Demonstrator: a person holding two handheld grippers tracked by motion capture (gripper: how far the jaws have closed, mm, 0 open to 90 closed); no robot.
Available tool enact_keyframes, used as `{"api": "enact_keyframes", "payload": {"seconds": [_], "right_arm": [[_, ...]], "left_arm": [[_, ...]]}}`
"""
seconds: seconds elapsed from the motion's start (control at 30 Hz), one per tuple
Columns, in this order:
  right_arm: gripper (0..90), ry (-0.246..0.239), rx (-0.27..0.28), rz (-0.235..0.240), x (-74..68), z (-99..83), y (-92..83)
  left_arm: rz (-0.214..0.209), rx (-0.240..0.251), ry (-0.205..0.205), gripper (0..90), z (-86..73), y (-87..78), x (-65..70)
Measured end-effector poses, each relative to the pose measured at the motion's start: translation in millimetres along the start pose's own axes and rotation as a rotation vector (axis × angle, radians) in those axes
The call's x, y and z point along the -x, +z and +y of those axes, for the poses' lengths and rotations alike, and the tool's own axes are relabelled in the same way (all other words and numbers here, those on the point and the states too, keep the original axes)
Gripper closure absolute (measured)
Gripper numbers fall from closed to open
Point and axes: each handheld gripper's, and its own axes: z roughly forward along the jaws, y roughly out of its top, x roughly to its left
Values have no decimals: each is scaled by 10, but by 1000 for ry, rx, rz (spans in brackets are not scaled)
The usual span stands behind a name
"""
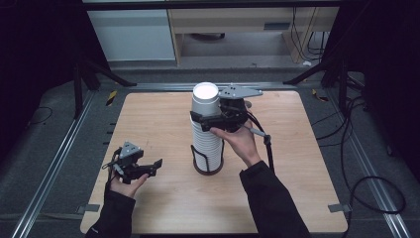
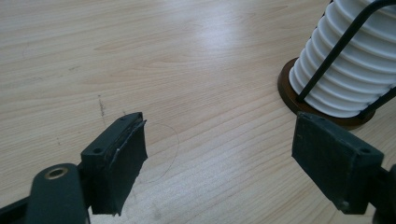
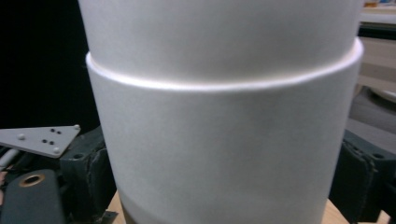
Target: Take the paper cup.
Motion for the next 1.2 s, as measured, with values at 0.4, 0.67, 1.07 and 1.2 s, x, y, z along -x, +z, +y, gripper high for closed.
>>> {"api": "enact_keyframes", "payload": {"seconds": [0.4,0.67,1.07,1.2], "right_arm": [[145,-6,25,9,-9,85,-65],[155,-36,18,13,-43,252,-98],[159,-58,57,5,-63,489,-182],[160,-74,77,-3,-73,598,-244]], "left_arm": [[0,-2,-2,171,-2,4,-1],[-2,1,-5,172,-1,-2,-1],[-6,4,-5,174,4,-17,-7],[-8,5,-5,174,7,-25,-9]]}}
